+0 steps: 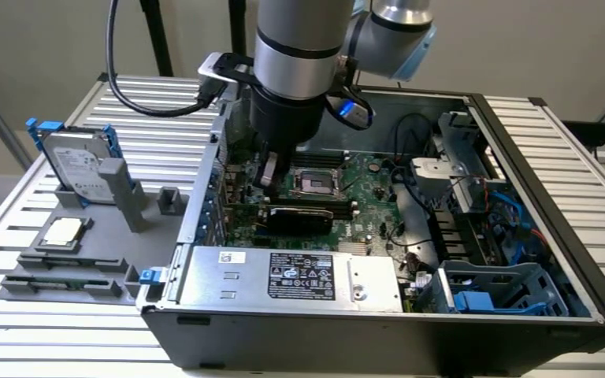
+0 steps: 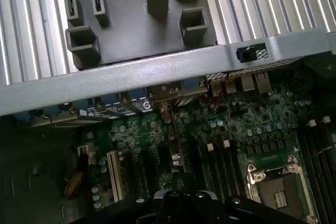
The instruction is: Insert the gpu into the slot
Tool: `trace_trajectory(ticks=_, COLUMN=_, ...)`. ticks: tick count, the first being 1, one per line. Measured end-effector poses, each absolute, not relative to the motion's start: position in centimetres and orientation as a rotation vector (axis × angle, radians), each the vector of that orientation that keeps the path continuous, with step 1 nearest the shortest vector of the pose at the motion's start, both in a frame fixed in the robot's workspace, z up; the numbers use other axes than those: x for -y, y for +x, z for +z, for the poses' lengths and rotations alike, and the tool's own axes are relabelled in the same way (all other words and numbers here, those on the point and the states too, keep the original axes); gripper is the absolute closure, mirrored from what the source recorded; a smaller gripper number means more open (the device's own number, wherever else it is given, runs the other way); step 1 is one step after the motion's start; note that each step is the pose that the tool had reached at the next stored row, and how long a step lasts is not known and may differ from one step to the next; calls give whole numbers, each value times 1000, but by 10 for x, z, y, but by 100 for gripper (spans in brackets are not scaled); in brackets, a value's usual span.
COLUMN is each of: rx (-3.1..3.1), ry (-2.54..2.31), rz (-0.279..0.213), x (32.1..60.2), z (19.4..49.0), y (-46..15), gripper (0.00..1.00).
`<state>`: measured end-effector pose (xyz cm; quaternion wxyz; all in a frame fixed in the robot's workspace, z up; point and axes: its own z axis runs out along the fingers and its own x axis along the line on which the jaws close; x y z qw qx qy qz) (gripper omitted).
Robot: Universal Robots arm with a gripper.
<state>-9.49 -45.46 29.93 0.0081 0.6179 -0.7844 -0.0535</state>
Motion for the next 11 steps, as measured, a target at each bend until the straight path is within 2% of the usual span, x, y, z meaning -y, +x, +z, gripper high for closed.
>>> trace_trajectory(ticks=4, rx=2486, ry=1968, rz=-110, x=455, z=299, y=-91, gripper=89)
trace_trajectory(ticks=11, rx=2486, ry=1968, rz=-111, x=455, z=299, y=-91, gripper=89)
